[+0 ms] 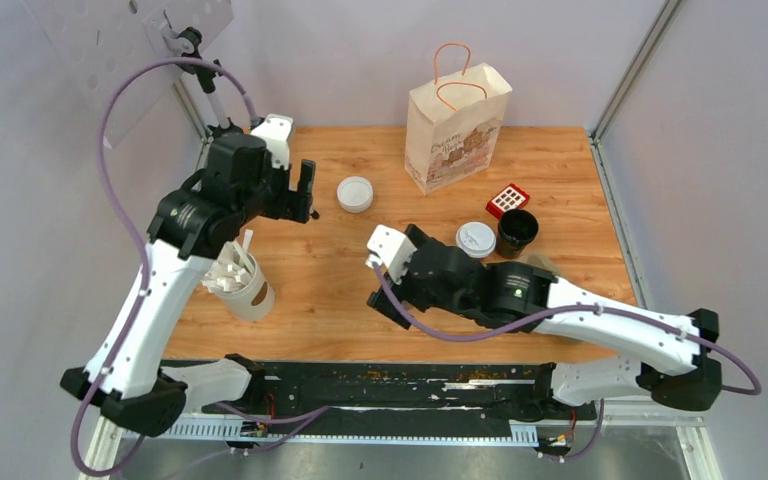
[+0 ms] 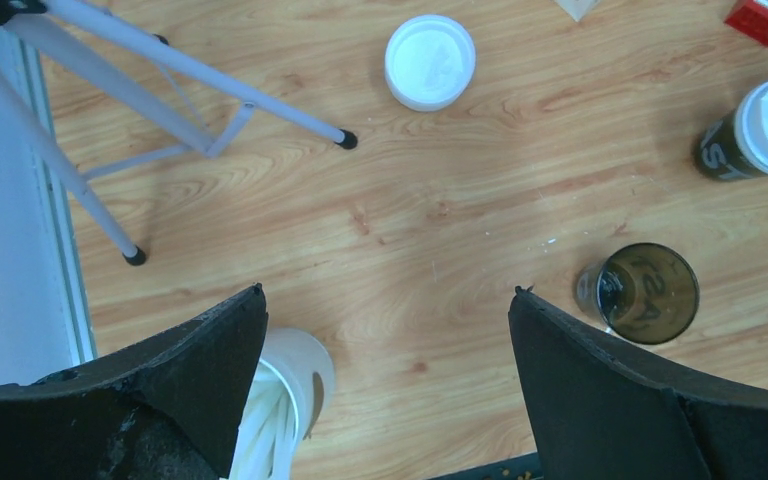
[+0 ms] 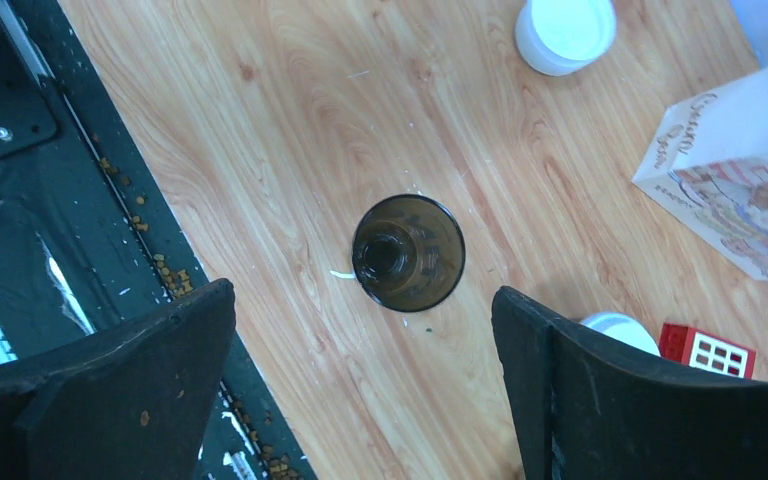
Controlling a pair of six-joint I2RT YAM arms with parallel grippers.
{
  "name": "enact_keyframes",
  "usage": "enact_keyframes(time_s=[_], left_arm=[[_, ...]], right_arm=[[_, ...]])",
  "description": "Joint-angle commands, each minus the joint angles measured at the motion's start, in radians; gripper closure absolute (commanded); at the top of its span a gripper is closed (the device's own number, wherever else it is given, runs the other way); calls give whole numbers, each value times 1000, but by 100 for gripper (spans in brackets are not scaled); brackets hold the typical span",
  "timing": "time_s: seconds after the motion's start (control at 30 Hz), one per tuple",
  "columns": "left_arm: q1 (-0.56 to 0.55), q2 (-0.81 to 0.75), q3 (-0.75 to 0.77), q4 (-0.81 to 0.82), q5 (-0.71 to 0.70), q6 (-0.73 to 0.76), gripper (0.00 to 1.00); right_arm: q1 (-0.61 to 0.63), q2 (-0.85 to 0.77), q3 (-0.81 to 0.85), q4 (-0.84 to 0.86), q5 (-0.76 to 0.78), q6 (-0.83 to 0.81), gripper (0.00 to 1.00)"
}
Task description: Pack the takeout coffee
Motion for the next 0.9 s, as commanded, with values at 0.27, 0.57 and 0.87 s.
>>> enact_keyframes(time_s=[0.27,0.57,0.87], left_arm=[[4,420,20,251,67,186,16],[3,671,-6,407,208,353,41],[3,792,31,533,236,448,54]], right_arm=[[-4,-200,-47,104,164,190,4],[-5,-213,-26,-23,256,400,11],[-4,-272,-68,20,322,301,10]])
